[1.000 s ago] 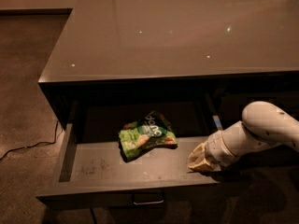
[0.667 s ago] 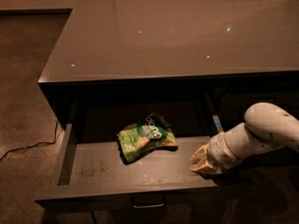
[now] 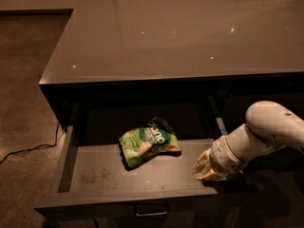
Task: Open top drawer
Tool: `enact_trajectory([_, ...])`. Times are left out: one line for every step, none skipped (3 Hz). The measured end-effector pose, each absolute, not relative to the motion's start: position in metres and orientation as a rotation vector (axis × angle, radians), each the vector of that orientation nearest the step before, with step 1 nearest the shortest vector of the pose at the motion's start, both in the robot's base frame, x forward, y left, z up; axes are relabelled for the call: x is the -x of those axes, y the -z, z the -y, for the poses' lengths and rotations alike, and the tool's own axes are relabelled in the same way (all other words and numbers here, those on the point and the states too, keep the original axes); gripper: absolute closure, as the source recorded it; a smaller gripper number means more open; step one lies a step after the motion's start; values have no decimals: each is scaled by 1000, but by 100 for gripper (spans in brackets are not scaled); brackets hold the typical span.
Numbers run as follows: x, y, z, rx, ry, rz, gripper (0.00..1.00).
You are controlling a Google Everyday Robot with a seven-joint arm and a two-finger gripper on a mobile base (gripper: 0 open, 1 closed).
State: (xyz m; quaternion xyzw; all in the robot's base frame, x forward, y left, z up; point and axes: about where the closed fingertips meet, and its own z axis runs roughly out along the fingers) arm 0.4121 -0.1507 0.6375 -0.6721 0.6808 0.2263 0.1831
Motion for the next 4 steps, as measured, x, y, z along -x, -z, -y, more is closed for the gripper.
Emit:
enact_trajectory([-404, -639, 151, 1994, -648, -1876, 100])
enact_trajectory([-404, -639, 151, 1998, -649, -1874, 82])
enact_trajectory([-404, -639, 151, 1998, -649, -1874, 35])
enact_trajectory([-404, -639, 151, 1998, -649, -1874, 12])
